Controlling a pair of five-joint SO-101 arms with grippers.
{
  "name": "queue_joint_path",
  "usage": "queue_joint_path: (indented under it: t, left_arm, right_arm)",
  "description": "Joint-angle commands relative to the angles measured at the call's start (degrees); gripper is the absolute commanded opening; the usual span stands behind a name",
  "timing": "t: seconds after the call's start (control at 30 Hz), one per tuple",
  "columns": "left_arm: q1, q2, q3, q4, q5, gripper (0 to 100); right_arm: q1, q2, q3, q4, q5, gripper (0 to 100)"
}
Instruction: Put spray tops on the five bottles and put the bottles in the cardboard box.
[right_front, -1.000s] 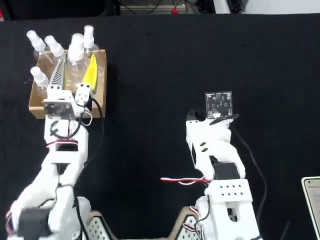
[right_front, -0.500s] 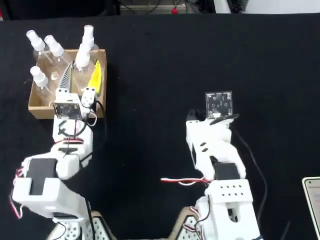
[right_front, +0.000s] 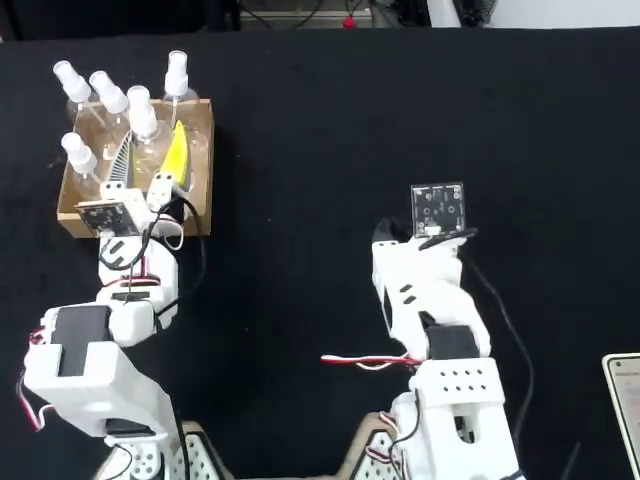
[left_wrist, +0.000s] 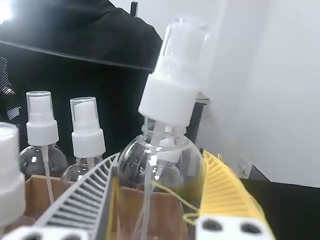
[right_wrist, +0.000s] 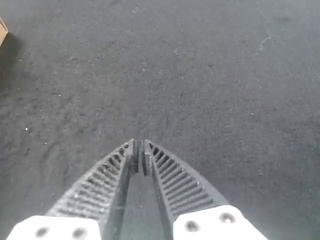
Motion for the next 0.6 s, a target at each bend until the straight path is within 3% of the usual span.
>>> queue_joint_path:
  t: [0.0, 0.37, 0.57]
  left_arm:
    - [-0.7, -0.2, -1.2, -1.1, 1.0, 7]
    - [-0.5, -0.2, -1.4, -0.5, 1.0, 7]
    - [2.7, -0.3, -2.6, 8.9, 0.9, 7]
  right_arm:
    - [0.5, 0.1, -0.2, -1.6, -0.1, 1.2]
    - [0.5, 0.1, -0.2, -1.4, -0.1, 1.2]
    - [0.5, 0.1, -0.2, -1.4, -0.1, 1.2]
